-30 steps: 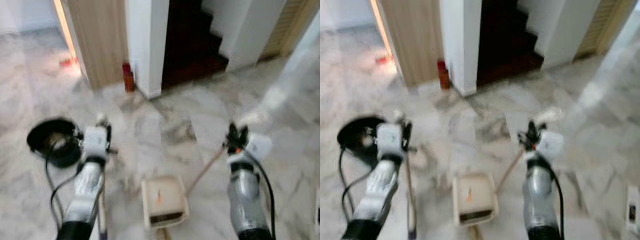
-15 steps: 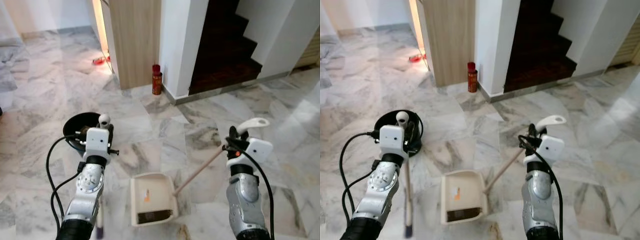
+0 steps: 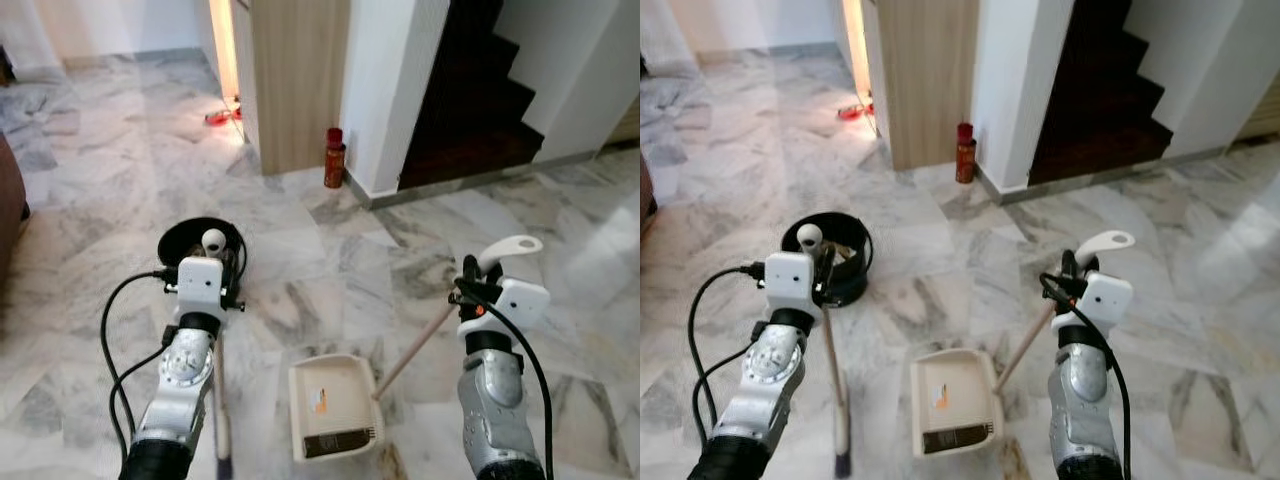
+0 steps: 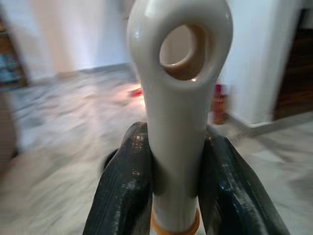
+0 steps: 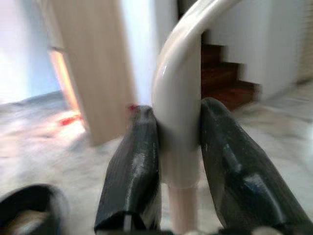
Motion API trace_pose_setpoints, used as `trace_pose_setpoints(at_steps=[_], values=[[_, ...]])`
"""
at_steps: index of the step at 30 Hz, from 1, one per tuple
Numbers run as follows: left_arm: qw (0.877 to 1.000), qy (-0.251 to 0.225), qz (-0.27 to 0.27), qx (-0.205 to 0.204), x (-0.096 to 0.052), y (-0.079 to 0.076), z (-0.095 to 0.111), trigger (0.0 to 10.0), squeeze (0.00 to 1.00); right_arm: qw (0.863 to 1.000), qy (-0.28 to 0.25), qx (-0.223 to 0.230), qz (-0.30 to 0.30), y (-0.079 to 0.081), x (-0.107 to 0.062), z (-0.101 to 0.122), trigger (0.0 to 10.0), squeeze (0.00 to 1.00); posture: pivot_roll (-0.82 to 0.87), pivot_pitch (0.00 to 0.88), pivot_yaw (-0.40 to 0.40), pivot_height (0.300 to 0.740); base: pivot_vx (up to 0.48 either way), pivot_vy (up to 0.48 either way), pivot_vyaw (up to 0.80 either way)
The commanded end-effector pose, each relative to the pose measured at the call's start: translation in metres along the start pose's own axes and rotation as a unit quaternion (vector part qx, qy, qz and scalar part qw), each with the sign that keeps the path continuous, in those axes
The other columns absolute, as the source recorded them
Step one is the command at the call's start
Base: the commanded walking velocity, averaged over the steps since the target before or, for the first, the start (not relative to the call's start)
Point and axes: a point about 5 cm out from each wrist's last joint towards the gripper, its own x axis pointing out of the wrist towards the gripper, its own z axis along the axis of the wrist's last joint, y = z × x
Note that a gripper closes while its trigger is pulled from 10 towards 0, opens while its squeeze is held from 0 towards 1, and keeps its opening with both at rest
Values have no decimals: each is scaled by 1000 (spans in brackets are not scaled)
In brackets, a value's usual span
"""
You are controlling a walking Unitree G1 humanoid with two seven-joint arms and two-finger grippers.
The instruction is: Sweep floor
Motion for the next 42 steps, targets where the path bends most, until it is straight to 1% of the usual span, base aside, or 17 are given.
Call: trace_pose_setpoints(at_steps=[1, 8, 12, 14, 26, 29, 33, 36, 37, 38, 39, 42], values=[[1000, -25, -1, 16, 5, 1, 12, 10000, 0, 1000, -29, 5, -5, -3, 4, 12, 10000, 0, 153, 0, -65, 740, 0, 277, 550], [1000, -25, 2, 18, 4, 1, 13, 10000, 0, 1000, -28, 6, -5, -3, 4, 12, 10000, 0, 153, 0, -67, 740, 0, 271, 663], [999, -27, 2, 26, 5, 2, 13, 10000, 0, 1000, -28, 8, -6, -2, 5, 12, 10000, 0, 153, 0, -67, 740, 0, 0, 566], [999, -29, 3, 28, 5, 1, 13, 10000, 0, 1000, -27, 15, -8, -3, 5, 11, 10000, 0, 155, 0, -68, 740, 0, 0, 0], [999, -31, 1, 25, 5, 0, 15, 10000, 0, 999, -33, 19, -10, -3, 7, 15, 10000, 0, 157, 0, -68, 740, 0, 0, 0], [999, -34, -1, 30, 6, -1, 16, 10000, 0, 999, -44, 23, -12, -3, 8, 20, 10000, 0, 158, 0, -68, 740, 0, 0, 0], [999, -34, 0, 30, 6, -1, 16, 10000, 0, 997, -73, 38, 0, 4, 12, 34, 10000, 0, 158, 0, -65, 740, 0, 0, 0], [999, -35, 1, 31, 6, -1, 16, 10000, 0, 993, -103, 55, 2, 8, 15, 47, 10000, 0, 156, 0, -63, 740, 0, 0, 0], [999, -36, 2, 31, 6, -1, 16, 10000, 0, 990, -123, 73, -5, 9, 19, 57, 10000, 0, 156, 0, -63, 740, 0, 0, 0], [999, -36, 2, 31, 6, -1, 16, 10000, 0, 990, -123, 73, -5, 9, 19, 57, 10000, 0, 156, 0, -63, 740, 0, 0, 0], [999, -38, 3, 32, 6, -1, 17, 10000, 0, 987, -135, 81, -8, 10, 21, 64, 10000, 0, 157, 0, -63, 740, 0, 0, 0], [999, -41, 4, 35, 6, -1, 18, 10000, 0, 984, -156, 84, -4, 12, 24, 75, 10000, 0, 157, 0, -62, 740, 0, 0, 0]])
